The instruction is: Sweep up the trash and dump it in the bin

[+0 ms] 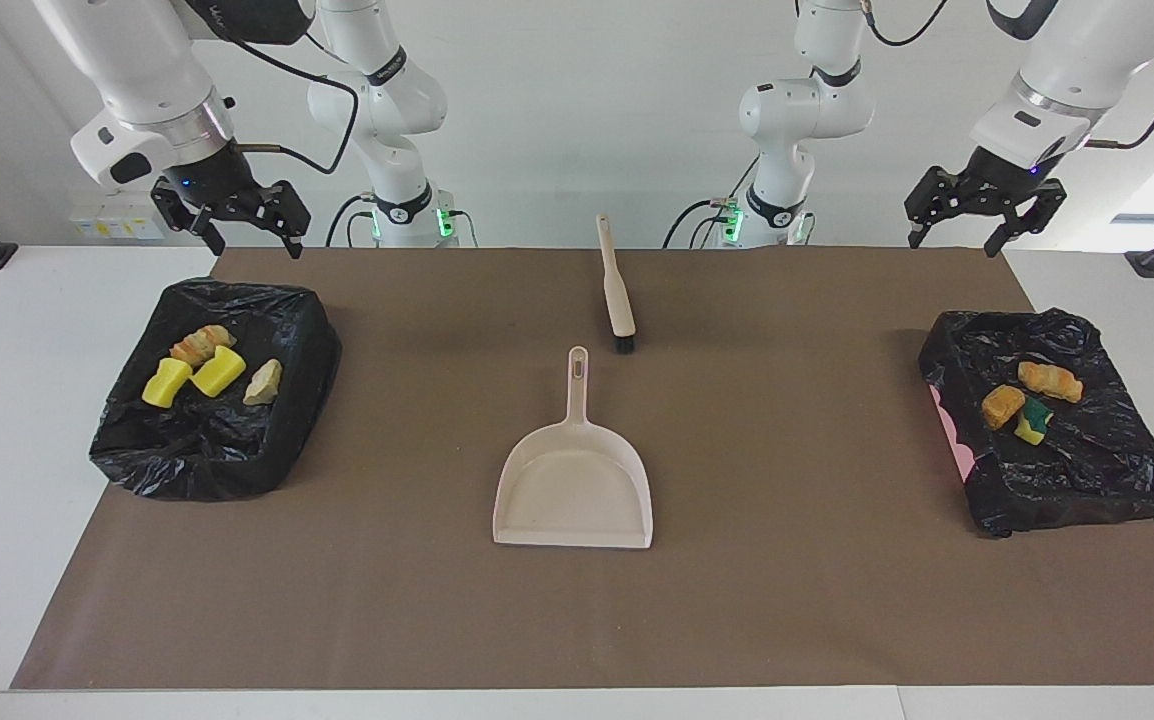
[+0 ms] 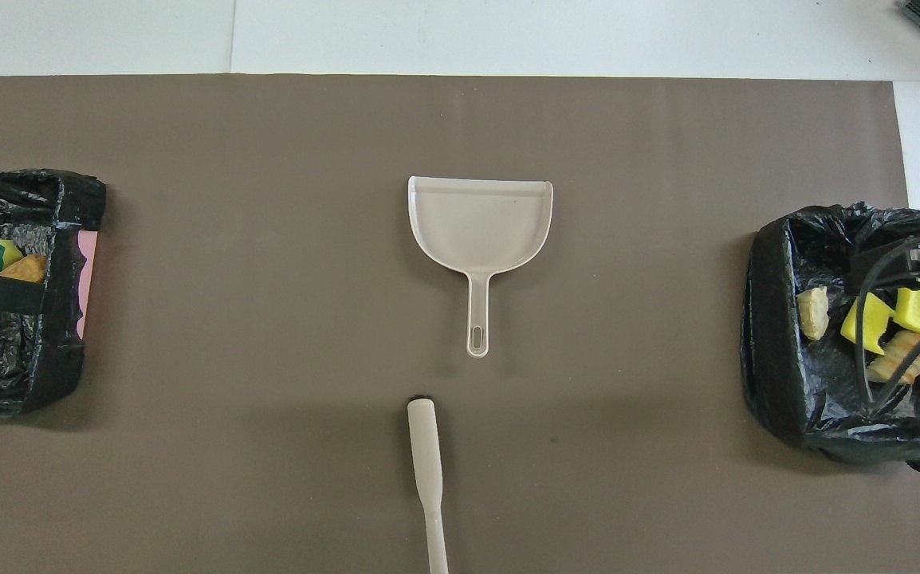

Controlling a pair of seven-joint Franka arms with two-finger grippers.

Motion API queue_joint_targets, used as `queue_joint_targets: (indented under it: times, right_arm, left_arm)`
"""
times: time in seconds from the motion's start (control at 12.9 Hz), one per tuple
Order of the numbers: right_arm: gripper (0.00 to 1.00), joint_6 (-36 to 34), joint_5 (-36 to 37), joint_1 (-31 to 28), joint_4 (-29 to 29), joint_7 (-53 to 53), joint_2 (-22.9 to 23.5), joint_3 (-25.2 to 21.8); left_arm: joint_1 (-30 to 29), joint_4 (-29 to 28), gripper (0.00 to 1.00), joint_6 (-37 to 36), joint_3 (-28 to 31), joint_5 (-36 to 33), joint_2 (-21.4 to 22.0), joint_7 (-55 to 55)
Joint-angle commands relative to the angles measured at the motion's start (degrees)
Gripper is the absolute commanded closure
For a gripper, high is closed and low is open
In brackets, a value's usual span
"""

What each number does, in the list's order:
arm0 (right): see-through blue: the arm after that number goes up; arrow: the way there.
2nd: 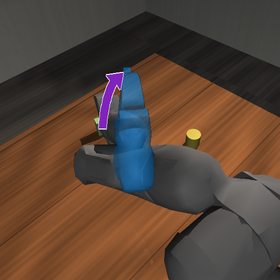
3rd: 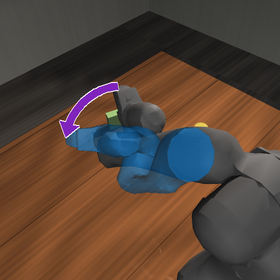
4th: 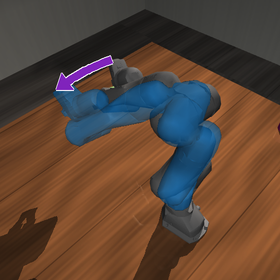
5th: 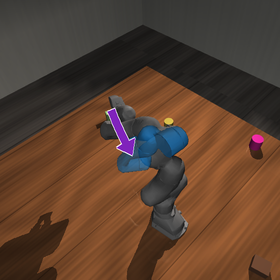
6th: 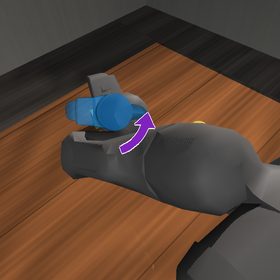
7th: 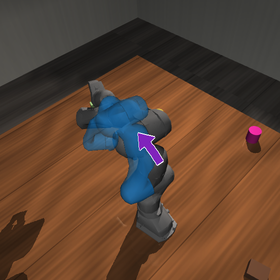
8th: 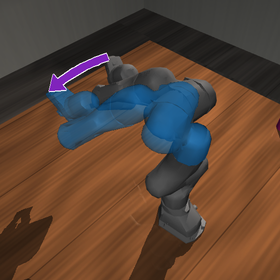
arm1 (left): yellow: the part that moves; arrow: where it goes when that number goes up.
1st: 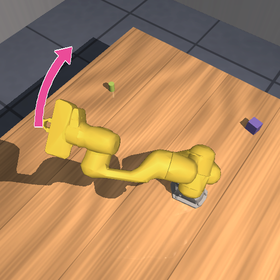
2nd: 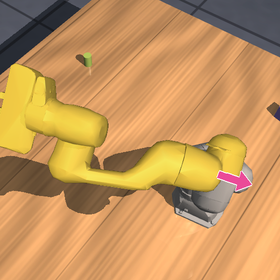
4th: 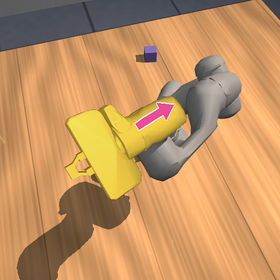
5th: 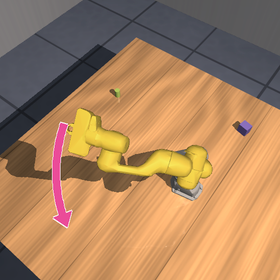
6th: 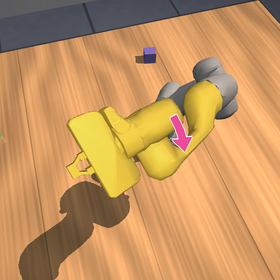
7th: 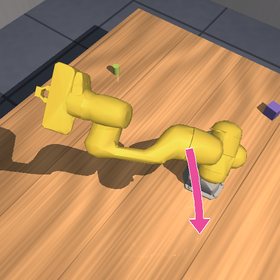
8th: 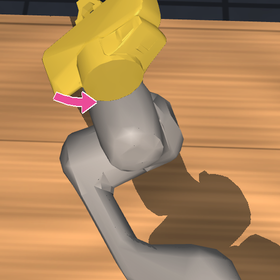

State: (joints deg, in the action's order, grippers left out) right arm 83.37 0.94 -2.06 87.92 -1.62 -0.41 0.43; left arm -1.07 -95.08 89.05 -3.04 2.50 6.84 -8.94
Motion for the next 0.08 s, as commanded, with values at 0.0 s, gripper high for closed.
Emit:
queue_joint_targets:
  times: [0.0]
  right_arm:
    - [0.0, 1.35, -0.94, -0.31, 1.82, -1.28, -1.35, 0.36]
  left_arm:
    - [-0.07, -1.51, 0.0, 0.6, 0.14, 0.66, 1.33, 0.07]
